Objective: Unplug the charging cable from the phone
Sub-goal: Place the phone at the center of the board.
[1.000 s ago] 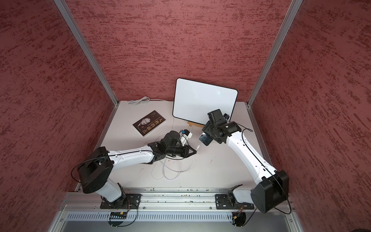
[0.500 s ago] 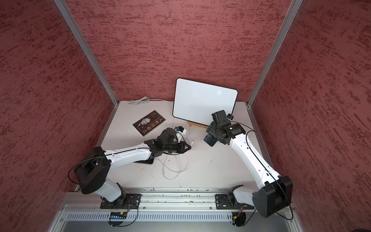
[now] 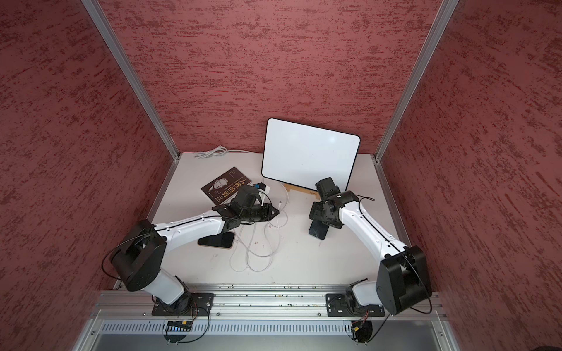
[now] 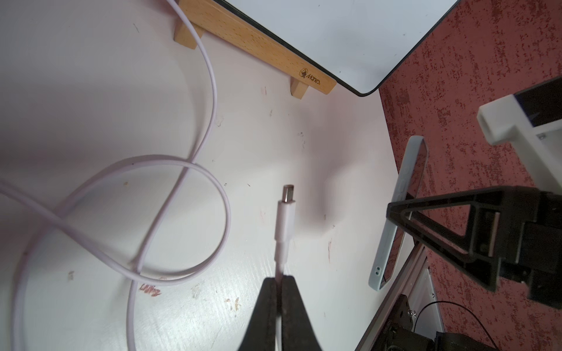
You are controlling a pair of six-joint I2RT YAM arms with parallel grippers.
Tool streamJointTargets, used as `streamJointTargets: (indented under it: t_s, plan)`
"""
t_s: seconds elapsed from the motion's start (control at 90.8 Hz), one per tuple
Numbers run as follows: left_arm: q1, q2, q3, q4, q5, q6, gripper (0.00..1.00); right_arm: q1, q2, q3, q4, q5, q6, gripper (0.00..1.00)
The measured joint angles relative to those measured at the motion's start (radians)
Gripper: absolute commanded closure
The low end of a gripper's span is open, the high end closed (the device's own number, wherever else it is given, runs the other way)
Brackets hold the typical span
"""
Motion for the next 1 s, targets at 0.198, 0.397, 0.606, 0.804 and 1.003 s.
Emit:
streamJointTargets:
  t_s: [0.198,0.397,0.606,0.804,1.003]
  plan:
    - [0.03,0.0,-0.013,0.006,0.001,-0.018,0.92,0.024,0.12,-0.005,0.028,-0.031,-0.082,0.64]
    - [0.039,0.0,-0.029,0.011,0.004,-0.029,0.92,0.048,0.226,-0.005,0.044,-0.036,-0.138,0.63]
    - [0.041,0.0,-0.031,0.014,0.005,-0.032,0.92,0.061,0.294,-0.005,0.066,-0.037,-0.172,0.62]
    - [0.045,0.0,-0.033,0.016,0.006,-0.037,0.92,0.07,0.309,-0.005,0.067,-0.027,-0.195,0.43]
    - [0.045,0.003,-0.032,0.017,0.011,-0.041,0.92,0.07,0.322,-0.005,0.066,-0.022,-0.195,0.17]
